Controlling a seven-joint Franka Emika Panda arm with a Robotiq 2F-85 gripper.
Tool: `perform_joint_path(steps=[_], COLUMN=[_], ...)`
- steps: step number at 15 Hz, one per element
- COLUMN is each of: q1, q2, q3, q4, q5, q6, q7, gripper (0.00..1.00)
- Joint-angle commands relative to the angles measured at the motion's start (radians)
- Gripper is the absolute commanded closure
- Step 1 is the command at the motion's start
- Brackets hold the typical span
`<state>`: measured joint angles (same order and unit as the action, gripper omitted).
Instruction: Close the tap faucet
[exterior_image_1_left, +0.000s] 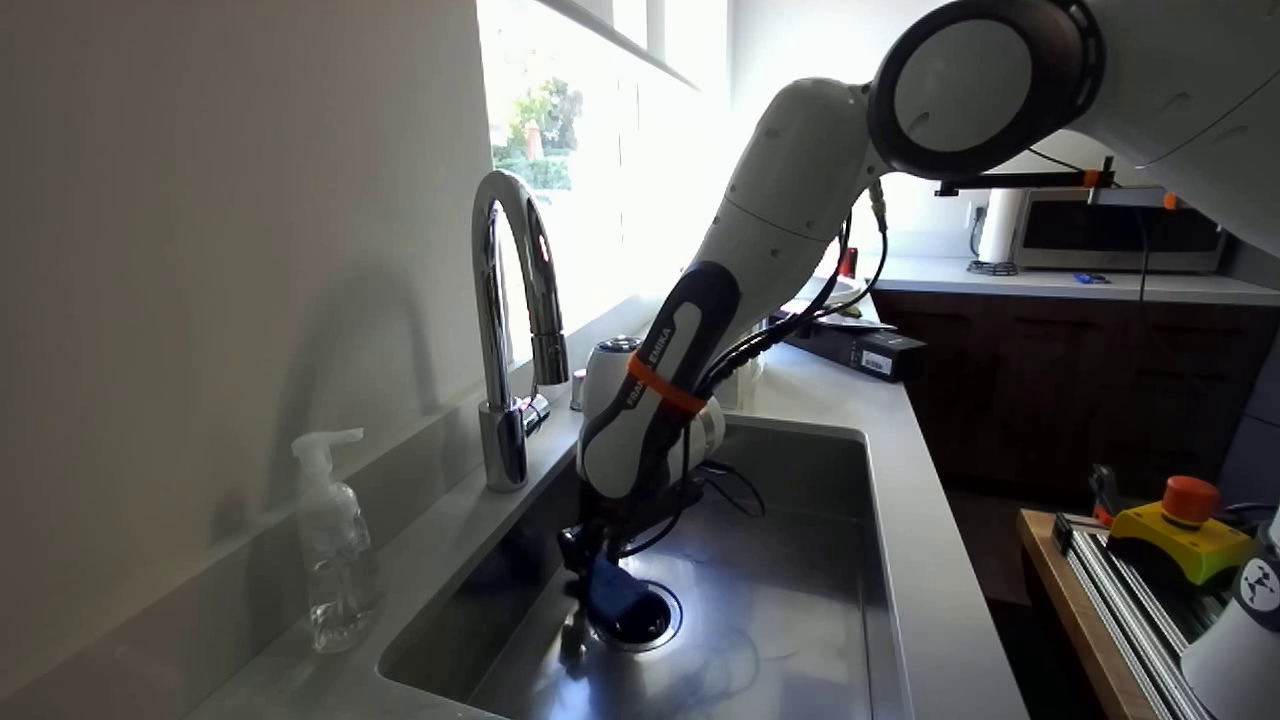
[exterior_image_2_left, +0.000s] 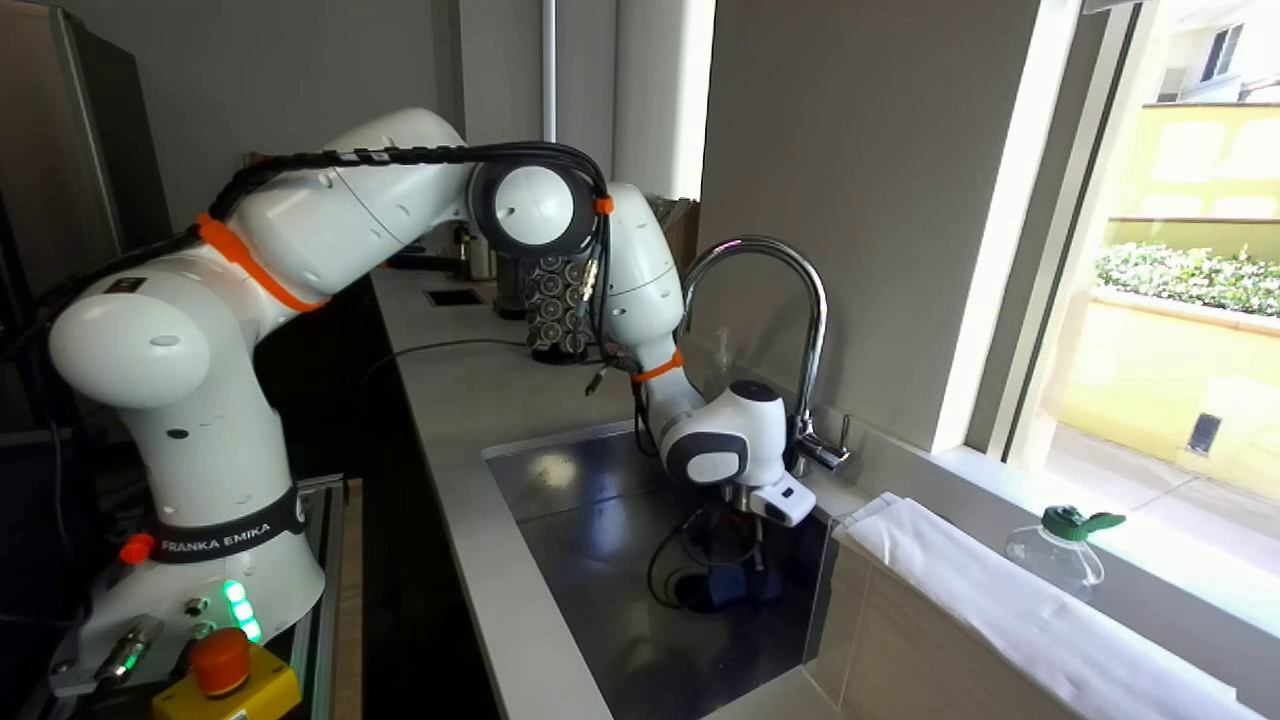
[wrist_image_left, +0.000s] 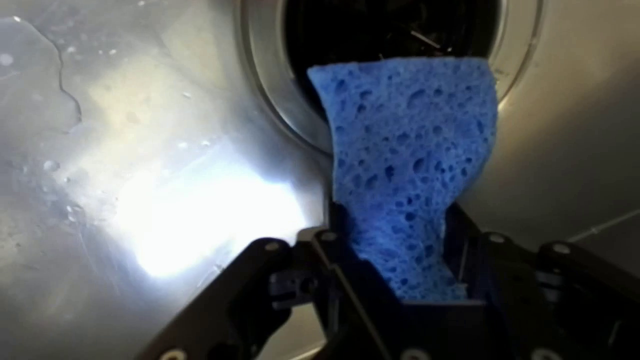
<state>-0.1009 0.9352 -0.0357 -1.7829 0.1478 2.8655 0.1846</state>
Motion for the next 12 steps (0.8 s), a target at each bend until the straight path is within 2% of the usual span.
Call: perform_joint_path(steps=[1,3,5,6,12], q1=[0.031,0.037,0.039,0.038,0.016], q2=[-0.049,-0.077,-0.113,-0.134,-0.269], q3=[-0.018,-0.016,-0.004,0.003,0.049], q4=[-0.059,-0.088,-0.125,-0.143,-0.281], q5=[0.007,0.004,-0.001,-0.003,-0.012], q6=[0.029,0.045,0.060,0.062,0.092], q7=[0.008,0.001,-0.017,-0.029,-0.110], gripper=[0.85,0.98,0.95,0.98,0.96])
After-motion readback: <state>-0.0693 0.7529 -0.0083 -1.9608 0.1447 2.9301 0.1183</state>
